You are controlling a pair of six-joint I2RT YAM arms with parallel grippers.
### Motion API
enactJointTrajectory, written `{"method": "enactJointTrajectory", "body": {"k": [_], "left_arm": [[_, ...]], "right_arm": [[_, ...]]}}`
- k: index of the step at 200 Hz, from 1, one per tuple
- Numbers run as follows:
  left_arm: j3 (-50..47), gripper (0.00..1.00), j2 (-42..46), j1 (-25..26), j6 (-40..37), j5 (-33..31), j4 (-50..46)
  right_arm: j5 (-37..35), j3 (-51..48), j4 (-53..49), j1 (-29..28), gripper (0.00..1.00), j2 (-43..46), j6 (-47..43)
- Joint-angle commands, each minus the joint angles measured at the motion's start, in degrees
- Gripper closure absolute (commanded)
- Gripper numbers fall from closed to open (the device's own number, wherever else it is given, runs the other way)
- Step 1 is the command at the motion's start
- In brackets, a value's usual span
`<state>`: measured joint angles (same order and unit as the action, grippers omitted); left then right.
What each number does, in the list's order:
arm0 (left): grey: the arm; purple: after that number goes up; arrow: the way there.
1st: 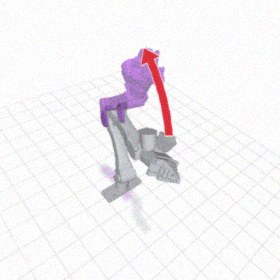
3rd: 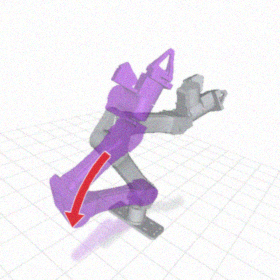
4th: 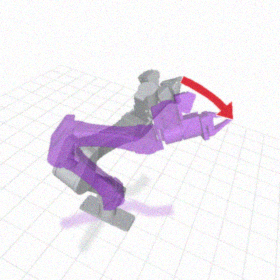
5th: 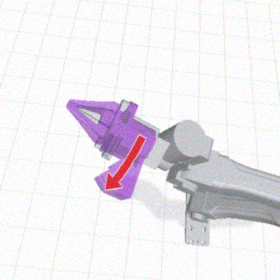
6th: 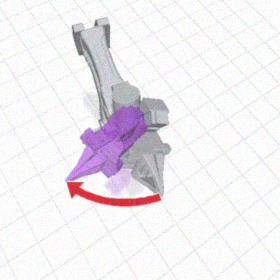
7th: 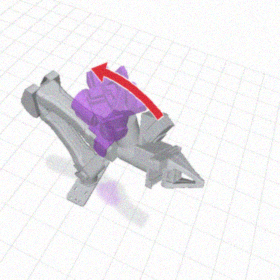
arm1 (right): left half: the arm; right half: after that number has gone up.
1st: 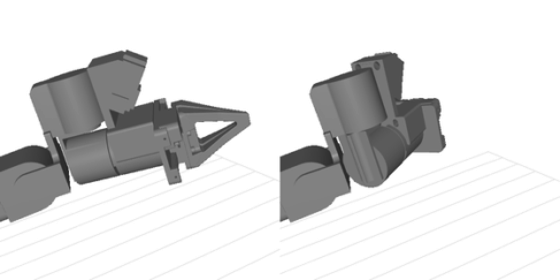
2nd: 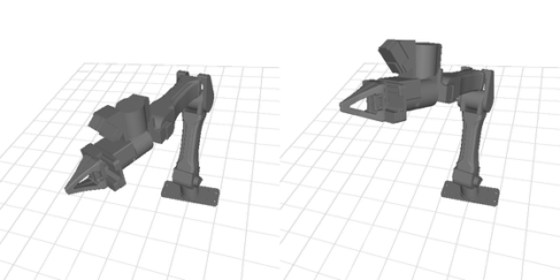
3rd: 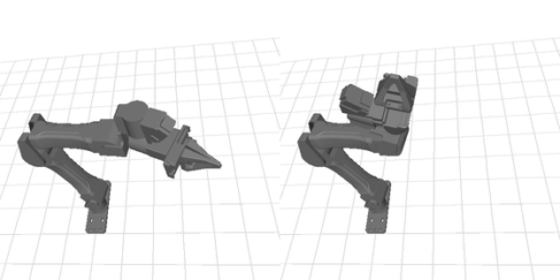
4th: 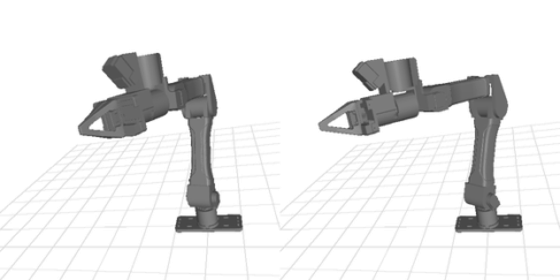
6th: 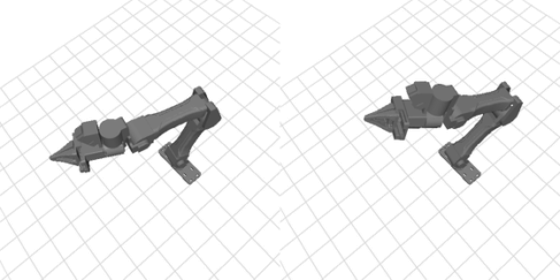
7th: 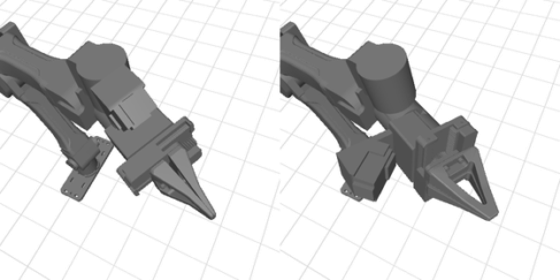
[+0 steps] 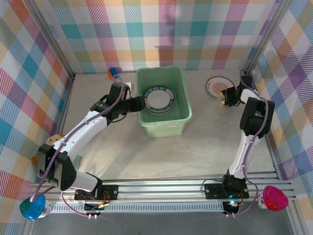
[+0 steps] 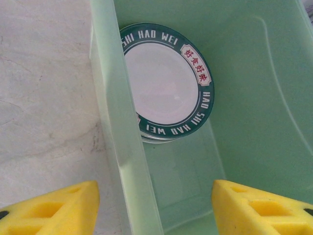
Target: Place the plates into the plastic bin on the countertop
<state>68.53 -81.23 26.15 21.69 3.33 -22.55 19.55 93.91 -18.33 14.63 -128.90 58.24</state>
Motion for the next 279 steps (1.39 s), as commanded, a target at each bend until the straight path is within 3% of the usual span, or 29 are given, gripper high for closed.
{"method": "enactJointTrajectory", "body": {"k": [1, 61, 152, 209, 279], "left_arm": [[1.96, 0.38, -0.64, -0.23, 0.71, -0.14, -0.84], [2.12, 0.38, -0.77, -0.24, 0.97, -0.13, -0.92], [0.56, 0.38, 1.06, -0.22, 1.42, 0.18, -0.08], [-2.13, 0.38, 4.96, -0.22, 1.66, 0.17, 1.27], [-5.66, 0.38, 8.90, -0.15, 3.34, 0.97, 3.54]], "right_arm": [[-2.62, 1.98, 2.07, 0.24, 0.63, -2.93, 0.53], [-2.38, 1.82, 2.30, 0.26, 0.81, -3.82, 1.44], [-1.71, -3.48, 3.07, 0.27, 0.94, 0.93, 1.22], [-0.01, -13.10, 7.68, 0.14, 1.00, 10.49, 4.01], [-0.46, -24.45, 11.73, -0.44, 1.00, 28.18, 6.36]]}}
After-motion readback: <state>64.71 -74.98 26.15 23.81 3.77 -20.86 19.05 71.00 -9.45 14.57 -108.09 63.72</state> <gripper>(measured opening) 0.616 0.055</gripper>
